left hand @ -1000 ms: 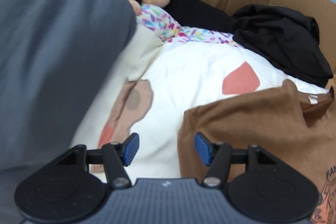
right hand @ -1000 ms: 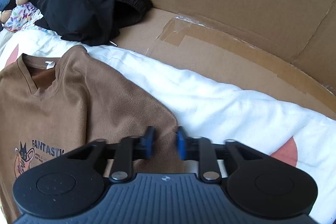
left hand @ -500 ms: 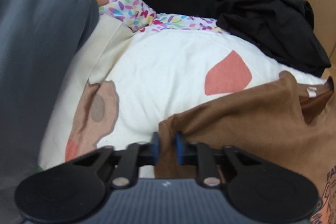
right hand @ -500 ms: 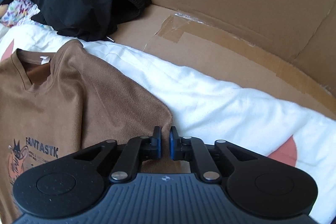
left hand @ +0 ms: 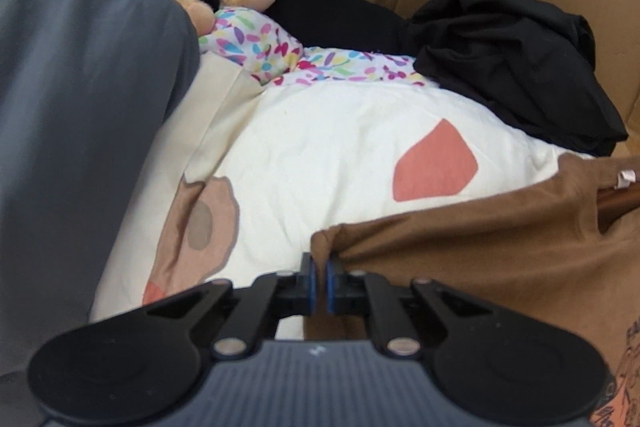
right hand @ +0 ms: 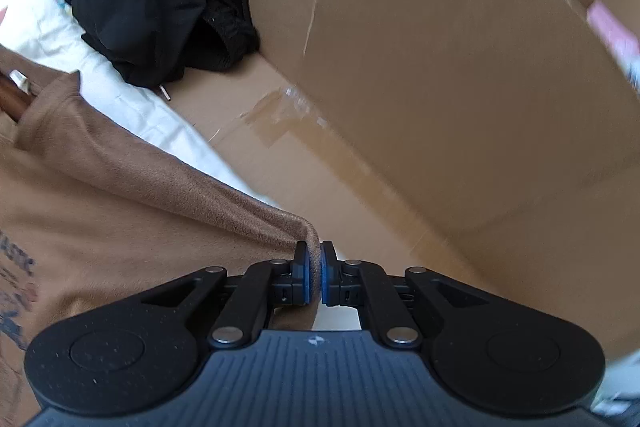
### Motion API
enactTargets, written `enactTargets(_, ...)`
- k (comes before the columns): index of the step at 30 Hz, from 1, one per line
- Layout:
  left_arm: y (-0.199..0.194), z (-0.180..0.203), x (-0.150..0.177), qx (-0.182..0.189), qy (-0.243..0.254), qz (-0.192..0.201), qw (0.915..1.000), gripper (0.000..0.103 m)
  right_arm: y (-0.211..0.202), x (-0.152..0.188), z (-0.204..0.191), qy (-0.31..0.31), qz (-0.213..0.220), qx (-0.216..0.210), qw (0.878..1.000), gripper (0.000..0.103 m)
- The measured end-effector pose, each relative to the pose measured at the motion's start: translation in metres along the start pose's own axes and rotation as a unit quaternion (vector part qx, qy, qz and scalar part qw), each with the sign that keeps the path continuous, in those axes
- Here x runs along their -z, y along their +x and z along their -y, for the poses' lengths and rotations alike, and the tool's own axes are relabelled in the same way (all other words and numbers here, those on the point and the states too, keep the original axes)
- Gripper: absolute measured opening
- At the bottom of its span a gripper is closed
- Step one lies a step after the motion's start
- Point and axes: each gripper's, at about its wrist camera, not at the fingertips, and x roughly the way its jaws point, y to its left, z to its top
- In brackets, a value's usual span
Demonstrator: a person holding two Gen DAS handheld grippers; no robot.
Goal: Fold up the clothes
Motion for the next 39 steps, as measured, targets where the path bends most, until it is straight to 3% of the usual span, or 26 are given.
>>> enactTargets(4,0.004,0.004,0.002,-0.009,0.006,-0.002,0.9999,0.007,0.007,-0.005,-0.015,-0.045,0.011,0.034,0.998,0.005)
enactTargets(7,0.003,0.006,0.003,-0.019,0.014,-0.002,0.9997,0.022,0.014,-0.003,-0.018,-0.021,0.013,0.01,1.0,0.007)
enactTargets(8,0.003,0.007,0.003,-0.026,0.018,-0.002,0.9995,0.037,0.016,-0.002,-0.015,0.001,0.013,-0.01,1.0,0.007)
enactTargets(9,0.002,0.007,0.002,-0.032,0.023,-0.002,0.9992,0.045,0.018,0.0,-0.013,0.021,0.011,-0.025,0.999,0.009)
enactTargets(10,0.001,0.007,0.002,-0.037,0.024,0.0,0.999,0.046,0.018,0.002,-0.01,0.04,0.01,-0.038,0.998,0.011)
enactTargets(16,0.002,0.002,0.002,-0.024,0.011,-0.007,0.9996,0.043,0.024,0.011,0.004,0.104,0.0,-0.056,0.993,0.031)
enactTargets(19,0.003,0.005,0.003,-0.015,0.02,-0.009,0.9996,0.027,0.026,0.012,0.007,0.117,-0.005,-0.062,0.991,0.031)
enactTargets(21,0.003,0.007,0.001,-0.008,0.021,-0.014,0.9996,0.009,0.028,0.013,0.005,0.113,-0.008,-0.062,0.992,0.031)
enactTargets(23,0.003,0.01,-0.001,-0.014,0.022,-0.016,0.9995,0.006,0.028,0.014,0.002,0.099,-0.007,-0.054,0.994,0.016)
enactTargets(24,0.002,0.011,-0.002,-0.019,0.024,-0.013,0.9995,0.006,0.026,0.014,0.0,0.084,0.0,-0.042,0.996,0.006)
enactTargets(28,-0.002,0.01,-0.004,-0.033,0.023,0.006,0.9992,0.006,0.024,0.009,-0.001,0.044,-0.004,-0.008,0.999,0.004)
enactTargets(30,-0.001,0.013,-0.003,-0.04,0.035,0.011,0.9985,0.006,0.021,0.002,-0.009,-0.022,0.002,0.023,1.0,0.004)
enactTargets(34,0.004,0.017,-0.002,-0.05,0.034,0.007,0.9982,0.006,0.02,-0.004,-0.032,-0.163,0.016,0.086,0.983,0.005)
enactTargets(37,0.005,0.022,-0.002,-0.063,0.04,0.003,0.9972,0.02,0.021,-0.01,-0.03,-0.13,0.012,0.058,0.99,0.009)
enactTargets(39,0.002,0.022,-0.001,-0.075,0.049,0.004,0.996,0.037,0.021,-0.01,-0.027,-0.1,0.008,0.038,0.994,0.015)
